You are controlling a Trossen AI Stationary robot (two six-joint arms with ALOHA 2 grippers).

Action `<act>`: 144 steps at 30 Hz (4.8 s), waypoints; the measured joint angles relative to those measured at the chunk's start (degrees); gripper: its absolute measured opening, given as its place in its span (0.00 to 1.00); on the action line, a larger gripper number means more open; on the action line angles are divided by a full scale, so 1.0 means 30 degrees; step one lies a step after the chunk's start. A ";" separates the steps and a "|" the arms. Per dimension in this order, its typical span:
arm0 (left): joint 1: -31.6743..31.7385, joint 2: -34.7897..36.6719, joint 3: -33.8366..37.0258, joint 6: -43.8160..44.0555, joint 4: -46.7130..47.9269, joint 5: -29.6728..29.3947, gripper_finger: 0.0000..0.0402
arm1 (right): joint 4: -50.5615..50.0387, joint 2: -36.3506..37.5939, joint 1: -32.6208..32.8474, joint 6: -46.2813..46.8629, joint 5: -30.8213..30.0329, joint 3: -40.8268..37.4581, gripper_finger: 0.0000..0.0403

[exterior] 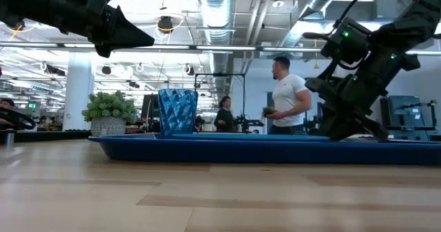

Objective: Pick and place plate/cup/fork/spoon on tray
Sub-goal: Put the blue fork on the blue tray to the left of the black spoon, then adjust the blue tray

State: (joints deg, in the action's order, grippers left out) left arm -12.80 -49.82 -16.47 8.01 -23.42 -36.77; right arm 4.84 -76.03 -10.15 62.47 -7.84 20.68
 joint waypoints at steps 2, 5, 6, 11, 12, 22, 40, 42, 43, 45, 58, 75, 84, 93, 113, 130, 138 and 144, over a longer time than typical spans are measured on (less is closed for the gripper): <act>0.0000 -0.0002 0.0000 0.0000 0.0000 -0.0002 0.00 | -0.0708 0.0000 0.0012 -0.0359 -0.0004 0.0376 0.20; 0.0000 0.0000 0.0000 0.0000 0.0066 0.0005 0.00 | -0.2260 0.0000 0.0007 -0.0619 -0.0007 0.1166 0.20; 0.0000 -0.0006 0.0000 0.0000 0.0123 0.0005 0.00 | -0.2812 0.0000 0.0015 -0.0850 -0.0007 0.1425 0.20; 0.0000 0.0000 0.0000 0.0000 0.0338 0.0005 0.00 | -0.4738 0.0000 0.0015 -0.1526 -0.0378 0.2541 0.20; 0.0000 0.0000 0.0000 0.0000 0.0350 0.0005 0.00 | -0.5090 0.0007 0.0007 -0.1694 -0.0406 0.2734 0.20; 0.0000 0.0000 0.0000 0.0000 0.0600 0.0005 0.00 | -0.7191 0.0007 0.0009 -0.2967 -0.0639 0.4044 0.22; 0.0000 -0.0005 0.0000 -0.0007 0.0721 0.0115 0.00 | -1.2112 -0.1597 0.2388 -0.3136 -0.1675 0.6751 0.34; 0.0000 0.0000 0.0000 -0.0007 0.0721 0.0107 0.00 | -1.2599 -0.2306 0.2490 -0.3136 -0.1654 0.7115 0.31; 0.0000 0.0000 0.0000 -0.0007 0.0721 0.0107 0.00 | -1.2623 -0.2708 0.2499 -0.3144 -0.1647 0.7277 0.29; -0.0004 0.0000 0.0000 -0.0007 0.0721 0.0107 0.00 | -1.2669 -0.3338 0.2416 -0.3144 -0.1499 0.7423 0.28; 0.0003 -0.0001 -0.0003 0.0172 0.0931 0.0095 0.00 | -1.3113 -0.4772 0.2084 -0.2976 -0.0853 0.8088 0.22; 0.0015 0.0000 -0.0007 0.2091 0.2091 -0.1423 0.00 | -1.3535 -0.4612 0.2084 0.1597 0.0159 0.8103 0.06; 0.0015 0.0000 -0.0007 0.2280 0.2164 -0.1474 0.00 | -1.3666 -0.4605 0.2084 0.4547 0.0141 0.8095 0.07; 0.0015 0.0000 -0.0007 0.2288 0.2157 -0.1474 0.00 | -1.3837 -0.4605 0.1617 0.5024 -0.0230 0.8088 0.06; 0.0015 0.0000 -0.0007 0.2488 0.2922 -0.1357 0.00 | -1.4145 -0.4626 0.1472 0.4726 -0.0399 0.8087 0.22; 0.0015 -0.0003 -0.0007 0.2334 0.3539 -0.0828 0.00 | -2.2971 -0.3980 0.3092 -0.2948 -0.0942 1.1795 0.07; 0.0015 -0.0005 -0.0007 0.2482 0.3609 -0.0818 0.00 | -2.3600 -0.0191 0.5276 -0.0026 0.0003 0.8447 0.02; 0.0015 0.0000 -0.0007 0.2392 0.3688 -0.0838 0.00 | -2.0725 0.1592 0.6295 0.2194 0.0178 0.5194 0.02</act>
State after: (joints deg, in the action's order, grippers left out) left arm -12.75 -49.82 -16.49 15.19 -12.36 -39.28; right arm -57.34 -71.25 8.73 69.05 -7.30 36.27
